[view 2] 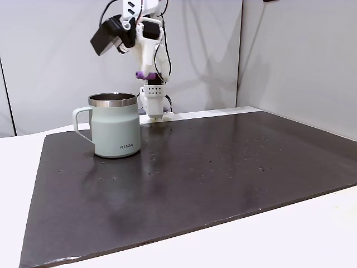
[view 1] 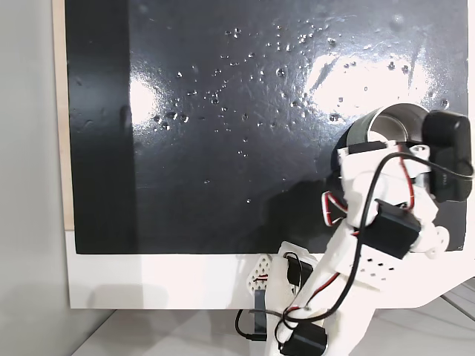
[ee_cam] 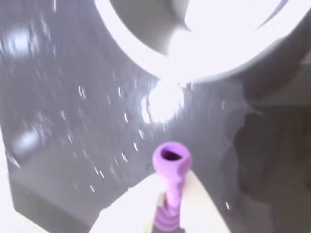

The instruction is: Grasp a pengrip and put it in the cup.

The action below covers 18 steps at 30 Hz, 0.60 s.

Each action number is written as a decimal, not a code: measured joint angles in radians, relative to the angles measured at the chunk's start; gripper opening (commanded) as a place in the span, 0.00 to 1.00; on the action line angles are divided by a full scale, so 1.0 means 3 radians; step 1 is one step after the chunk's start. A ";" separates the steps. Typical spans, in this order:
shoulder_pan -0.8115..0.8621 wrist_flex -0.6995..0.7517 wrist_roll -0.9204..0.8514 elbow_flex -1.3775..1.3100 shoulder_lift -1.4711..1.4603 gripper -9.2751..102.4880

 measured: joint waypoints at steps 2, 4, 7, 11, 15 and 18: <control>0.0107 -0.0092 -0.0072 -0.0153 -0.0184 0.08; 0.0184 -0.0220 -0.0148 -0.0245 -0.0317 0.08; 0.0302 -0.0450 -0.0251 -0.0261 -0.0383 0.08; 0.0358 -0.0747 -0.0353 -0.0261 -0.0399 0.08; 0.0389 -0.1150 -0.0435 -0.0235 -0.0399 0.08; 0.0460 -0.1493 -0.0501 -0.0056 -0.0353 0.08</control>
